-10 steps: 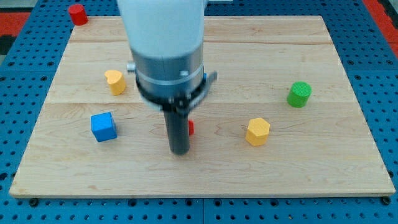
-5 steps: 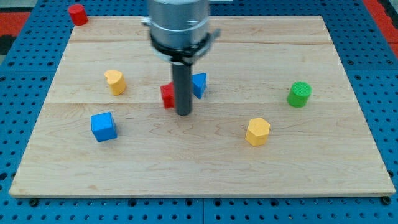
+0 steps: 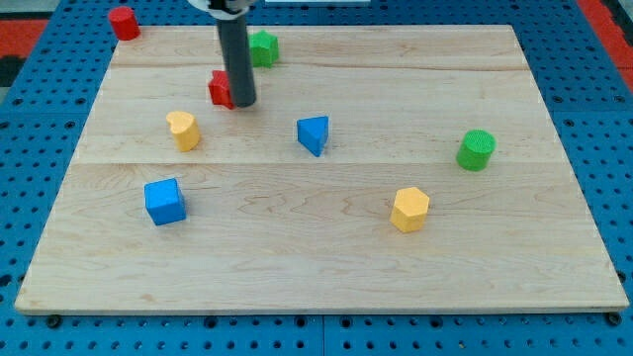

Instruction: Push the red star bottom right to the red circle

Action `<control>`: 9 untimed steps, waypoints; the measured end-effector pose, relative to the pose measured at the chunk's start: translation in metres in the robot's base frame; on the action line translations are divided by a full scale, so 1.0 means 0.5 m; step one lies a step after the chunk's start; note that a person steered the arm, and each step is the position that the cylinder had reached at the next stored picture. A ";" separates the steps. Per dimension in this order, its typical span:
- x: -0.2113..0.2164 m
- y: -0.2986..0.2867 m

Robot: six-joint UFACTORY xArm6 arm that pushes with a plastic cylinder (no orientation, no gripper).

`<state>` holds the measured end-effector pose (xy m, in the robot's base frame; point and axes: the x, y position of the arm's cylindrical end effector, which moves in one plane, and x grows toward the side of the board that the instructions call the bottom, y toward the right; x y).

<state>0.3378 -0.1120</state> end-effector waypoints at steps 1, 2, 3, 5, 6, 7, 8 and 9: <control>-0.022 -0.069; -0.061 -0.090; -0.109 -0.090; -0.197 -0.090; -0.239 -0.104; -0.258 -0.145; -0.258 -0.192; -0.258 -0.217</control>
